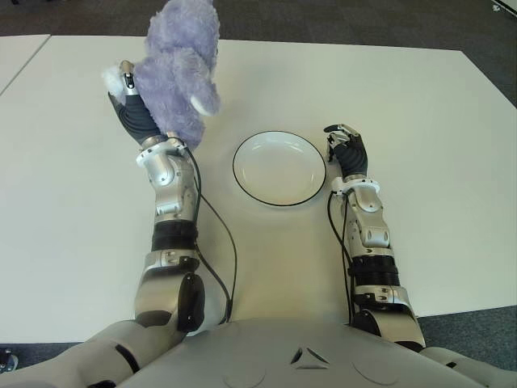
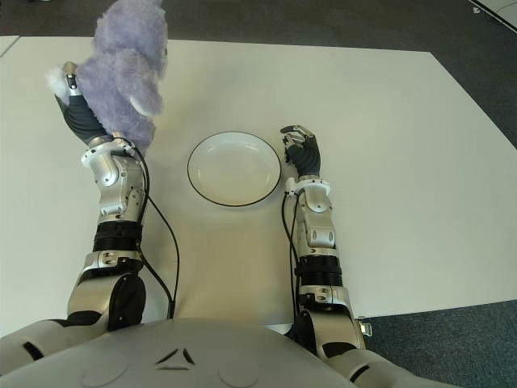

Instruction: Put the doll into the plate.

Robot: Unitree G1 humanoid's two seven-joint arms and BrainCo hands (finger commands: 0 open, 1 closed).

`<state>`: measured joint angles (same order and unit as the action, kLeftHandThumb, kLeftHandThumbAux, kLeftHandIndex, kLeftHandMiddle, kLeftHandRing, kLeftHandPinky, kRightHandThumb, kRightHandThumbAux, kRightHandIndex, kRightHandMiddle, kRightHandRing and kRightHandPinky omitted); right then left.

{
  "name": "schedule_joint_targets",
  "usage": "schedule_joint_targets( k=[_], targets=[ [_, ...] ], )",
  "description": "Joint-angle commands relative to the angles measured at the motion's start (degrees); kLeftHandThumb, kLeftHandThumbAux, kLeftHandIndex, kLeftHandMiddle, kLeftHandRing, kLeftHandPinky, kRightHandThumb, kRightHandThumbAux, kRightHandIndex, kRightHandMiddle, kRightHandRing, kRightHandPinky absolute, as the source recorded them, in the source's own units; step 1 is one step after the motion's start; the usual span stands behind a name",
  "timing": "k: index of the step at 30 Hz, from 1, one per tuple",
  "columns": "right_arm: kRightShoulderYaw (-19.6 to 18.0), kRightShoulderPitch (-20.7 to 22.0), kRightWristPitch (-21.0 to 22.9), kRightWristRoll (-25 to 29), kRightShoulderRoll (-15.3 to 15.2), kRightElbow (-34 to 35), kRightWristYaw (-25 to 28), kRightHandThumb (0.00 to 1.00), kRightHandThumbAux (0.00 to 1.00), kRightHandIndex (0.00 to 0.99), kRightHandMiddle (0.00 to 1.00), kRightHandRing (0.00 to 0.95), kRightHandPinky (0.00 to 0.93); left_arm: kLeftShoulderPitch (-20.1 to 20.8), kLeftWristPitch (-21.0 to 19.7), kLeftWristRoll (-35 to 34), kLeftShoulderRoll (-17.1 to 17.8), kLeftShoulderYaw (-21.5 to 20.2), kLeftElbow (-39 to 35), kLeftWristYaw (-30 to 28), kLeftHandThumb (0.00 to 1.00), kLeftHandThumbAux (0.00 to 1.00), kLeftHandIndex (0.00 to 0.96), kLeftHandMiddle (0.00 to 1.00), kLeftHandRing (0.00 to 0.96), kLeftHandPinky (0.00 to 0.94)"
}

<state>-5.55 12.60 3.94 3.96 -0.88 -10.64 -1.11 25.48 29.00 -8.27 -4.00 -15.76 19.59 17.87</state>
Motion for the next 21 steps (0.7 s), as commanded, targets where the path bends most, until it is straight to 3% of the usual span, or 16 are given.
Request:
schedule_joint_targets(
  k=[1, 6, 11, 17, 21],
  targets=[
    [-0.2, -4.6, 3.8, 0.9, 1.4, -4.8, -0.1, 0.7, 0.722, 0.44, 0.814, 0.797, 0.789, 3.9, 4.3, 5.1, 2.2, 1.3, 3.4, 0.4, 0.483, 0.779, 0.852, 0.914, 0.926, 0.907],
    [-0.1, -4.6, 3.8, 1.0, 1.5, -4.7, -0.2, 0.7, 0.722, 0.44, 0.813, 0.796, 0.788, 4.9, 6.8, 7.4, 3.4, 1.5, 5.6, 0.4, 0.463, 0.786, 0.853, 0.913, 0.923, 0.902],
    [0.0, -4.8, 3.7, 1.1, 1.6, -4.7, -0.2, 0.7, 0.722, 0.44, 0.817, 0.803, 0.8, 6.9, 14.4, 15.3, 8.1, 3.8, 9.2, 0.0, 0.438, 0.79, 0.862, 0.916, 0.925, 0.903],
    [0.3, -4.9, 3.1, 0.6, 1.5, -5.1, -0.1, 0.699, 0.722, 0.44, 0.818, 0.804, 0.8, 8.4, 19.9, 25.4, 12.1, 5.7, 11.9, 4.7, 0.402, 0.786, 0.865, 0.913, 0.922, 0.892],
    [0.4, -4.7, 2.8, 0.6, 1.5, -5.4, -0.1, 0.699, 0.722, 0.44, 0.819, 0.803, 0.801, 10.0, 22.7, 34.8, 15.4, 7.6, 13.4, 10.8, 0.351, 0.796, 0.868, 0.912, 0.919, 0.891]
  ],
)
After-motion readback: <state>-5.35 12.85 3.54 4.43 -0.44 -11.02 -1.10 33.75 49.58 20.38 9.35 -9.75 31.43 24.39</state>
